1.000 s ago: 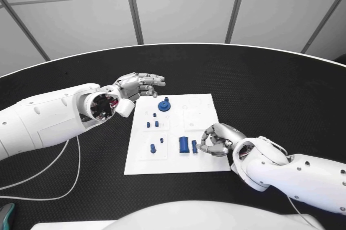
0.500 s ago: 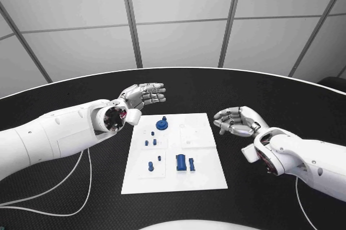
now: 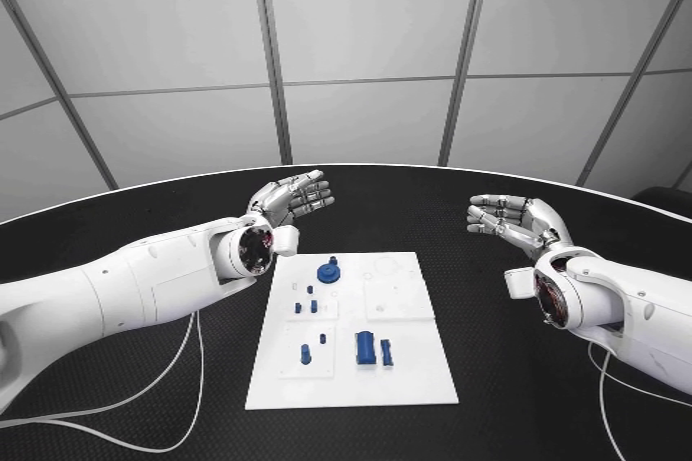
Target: Assemble the parts on the task board
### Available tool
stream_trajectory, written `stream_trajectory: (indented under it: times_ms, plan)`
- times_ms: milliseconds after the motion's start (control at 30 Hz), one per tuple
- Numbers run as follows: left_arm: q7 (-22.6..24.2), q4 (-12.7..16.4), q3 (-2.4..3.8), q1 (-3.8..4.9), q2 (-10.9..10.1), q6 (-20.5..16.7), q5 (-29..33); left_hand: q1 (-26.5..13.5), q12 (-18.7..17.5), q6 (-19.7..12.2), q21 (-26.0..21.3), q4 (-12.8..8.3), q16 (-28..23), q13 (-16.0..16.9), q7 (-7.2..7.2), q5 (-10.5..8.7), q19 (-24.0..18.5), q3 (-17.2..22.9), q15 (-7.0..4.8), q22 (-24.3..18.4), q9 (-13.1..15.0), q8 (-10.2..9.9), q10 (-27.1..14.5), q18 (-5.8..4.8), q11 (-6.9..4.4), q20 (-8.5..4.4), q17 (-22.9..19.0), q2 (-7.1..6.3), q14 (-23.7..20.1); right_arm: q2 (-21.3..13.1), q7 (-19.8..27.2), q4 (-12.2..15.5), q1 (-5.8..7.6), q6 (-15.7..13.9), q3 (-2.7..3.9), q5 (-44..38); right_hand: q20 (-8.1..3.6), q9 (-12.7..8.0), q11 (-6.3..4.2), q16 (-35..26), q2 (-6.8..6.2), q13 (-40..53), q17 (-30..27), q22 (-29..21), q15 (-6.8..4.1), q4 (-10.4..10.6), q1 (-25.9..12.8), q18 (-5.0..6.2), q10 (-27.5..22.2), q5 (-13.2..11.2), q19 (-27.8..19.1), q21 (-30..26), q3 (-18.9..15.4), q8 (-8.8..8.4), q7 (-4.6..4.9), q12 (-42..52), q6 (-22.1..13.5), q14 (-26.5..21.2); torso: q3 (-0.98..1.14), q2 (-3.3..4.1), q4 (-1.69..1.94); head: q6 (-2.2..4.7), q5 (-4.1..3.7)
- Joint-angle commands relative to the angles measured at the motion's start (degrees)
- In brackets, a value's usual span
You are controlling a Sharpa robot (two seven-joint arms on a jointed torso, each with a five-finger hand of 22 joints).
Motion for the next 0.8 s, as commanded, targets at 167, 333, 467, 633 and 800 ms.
stream_trajectory:
  times_ms: [167, 333, 467, 633, 800]
  plan:
    - [0.3, 0.4, 0.09, -0.22, 0.0, -1.0, -0.4, -28.0, -4.7, -44.7, -8.9, -8.2, -16.4, -3.6, -11.35, -18.82, -41.8, -23.9, -11.49, -4.4, -14.9, -12.3, -52.4, -8.41, -12.00, -16.78, -4.3, 10.07, -40.2, 0.0, 0.3, 0.8, -0.18, -1.0, 0.15, 0.7, -15.97, -22.0, -10.04, -8.8, 11.03, -5.4, -17.0, -14.4, -7.94, -12.7, -27.5, -9.80, -58.8, -15.2, -47.6, -3.4, -22.3, -7.44, -9.64, -3.8, -47.9, -53.4, 0.04, 0.11, 0.49, 0.35, -0.32]
    - [0.9, 3.2, 0.50, -0.96, -0.4, -5.3, -2.7, -76.3, -4.7, -44.7, -8.9, -8.2, -16.4, -3.6, -11.35, -18.82, -41.8, -23.9, -11.49, -4.4, -14.9, -12.3, -52.4, -8.41, -12.00, -16.78, -4.3, 10.07, -40.2, -0.3, 1.1, 4.8, -1.22, -5.2, 0.76, 3.4, -15.97, -22.0, -10.04, -8.8, 11.03, -5.4, -17.0, -14.4, -7.94, -12.7, -76.1, -9.80, -58.8, -15.2, -47.6, -3.4, -22.3, -7.44, -9.64, -3.8, -47.9, -53.4, 0.21, 0.92, 2.63, 1.77, -2.06]
    - [1.8, 6.5, 1.01, -1.87, -1.0, -10.6, -5.6, -76.3, -4.7, -44.7, -8.9, -8.2, -16.4, -3.6, -11.35, -18.82, -41.8, -23.9, -11.49, -4.4, -14.9, -12.3, -52.4, -8.41, -12.00, -16.78, -4.3, 10.07, -40.2, -0.6, 2.2, 9.7, -2.49, -10.5, 1.51, 6.8, -15.97, -22.0, -10.04, -8.8, 11.03, -5.4, -17.0, -14.4, -7.94, -12.7, -76.1, -9.80, -58.8, -15.2, -47.6, -3.4, -22.3, -7.44, -9.64, -3.8, -47.9, -53.4, 0.40, 1.89, 5.20, 3.48, -4.14]
    - [3.1, 12.2, 1.86, -3.39, -1.9, -19.4, -10.4, -76.3, -4.7, -44.7, -8.9, -8.2, -16.4, -3.6, -11.35, -18.82, -41.8, -23.9, -11.49, -4.4, -14.9, -12.3, -52.4, -8.41, -12.00, -16.78, -4.3, 10.07, -40.2, -1.0, 3.3, 15.0, -3.85, -16.1, 2.31, 10.3, -15.97, -22.0, -10.04, -8.8, 11.03, -5.4, -17.0, -14.4, -7.94, -12.7, -76.1, -9.80, -58.8, -15.2, -47.6, -3.4, -22.3, -7.44, -9.64, -3.8, -47.9, -53.4, 0.60, 2.85, 7.74, 5.18, -6.21]
    - [4.4, 17.4, 2.65, -4.81, -2.8, -27.6, -14.9, -76.3, -4.7, -44.7, -8.9, -8.2, -16.4, -3.6, -11.35, -18.82, -41.8, -23.9, -11.49, -4.4, -14.9, -12.3, -52.4, -8.41, -12.00, -16.78, -4.3, 10.07, -40.2, -1.2, 3.8, 17.6, -4.52, -18.8, 2.70, 12.0, -15.97, -22.0, -10.04, -8.8, 11.03, -5.4, -17.0, -14.4, -7.94, -12.7, -76.1, -9.80, -58.8, -15.2, -47.6, -3.4, -22.3, -7.44, -9.64, -3.8, -47.9, -53.4, 0.68, 3.27, 8.84, 5.91, -7.10]
